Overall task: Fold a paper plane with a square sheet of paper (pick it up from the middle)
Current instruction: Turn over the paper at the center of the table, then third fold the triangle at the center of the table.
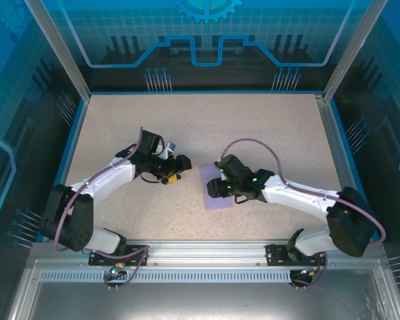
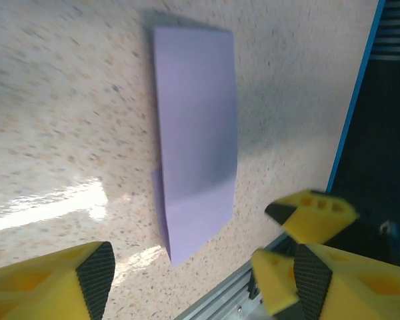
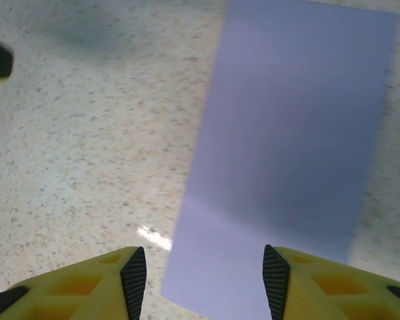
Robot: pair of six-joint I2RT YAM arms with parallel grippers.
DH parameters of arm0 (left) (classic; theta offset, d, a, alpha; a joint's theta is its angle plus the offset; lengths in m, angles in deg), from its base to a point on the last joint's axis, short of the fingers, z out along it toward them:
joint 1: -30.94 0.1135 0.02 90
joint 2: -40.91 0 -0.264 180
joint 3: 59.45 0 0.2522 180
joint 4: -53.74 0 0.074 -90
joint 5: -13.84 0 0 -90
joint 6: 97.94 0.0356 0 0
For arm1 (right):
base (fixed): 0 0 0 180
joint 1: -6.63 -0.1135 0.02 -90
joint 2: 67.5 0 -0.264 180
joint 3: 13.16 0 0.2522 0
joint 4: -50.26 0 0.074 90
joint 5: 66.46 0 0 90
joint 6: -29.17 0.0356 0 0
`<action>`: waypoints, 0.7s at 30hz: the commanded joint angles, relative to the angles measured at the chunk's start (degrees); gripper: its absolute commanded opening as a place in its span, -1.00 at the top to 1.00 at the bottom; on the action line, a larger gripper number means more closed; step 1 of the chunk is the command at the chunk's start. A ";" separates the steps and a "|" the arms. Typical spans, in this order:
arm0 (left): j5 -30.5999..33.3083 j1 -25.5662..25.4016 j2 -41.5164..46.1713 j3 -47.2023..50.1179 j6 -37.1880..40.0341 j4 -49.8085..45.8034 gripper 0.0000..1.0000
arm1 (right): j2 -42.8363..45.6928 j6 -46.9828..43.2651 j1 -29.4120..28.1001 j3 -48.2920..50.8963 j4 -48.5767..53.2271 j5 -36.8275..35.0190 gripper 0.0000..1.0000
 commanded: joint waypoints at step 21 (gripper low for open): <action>18.14 -20.00 -21.88 -12.32 8.42 -3.49 0.51 | 7.70 7.28 18.90 19.17 -11.39 20.46 -0.11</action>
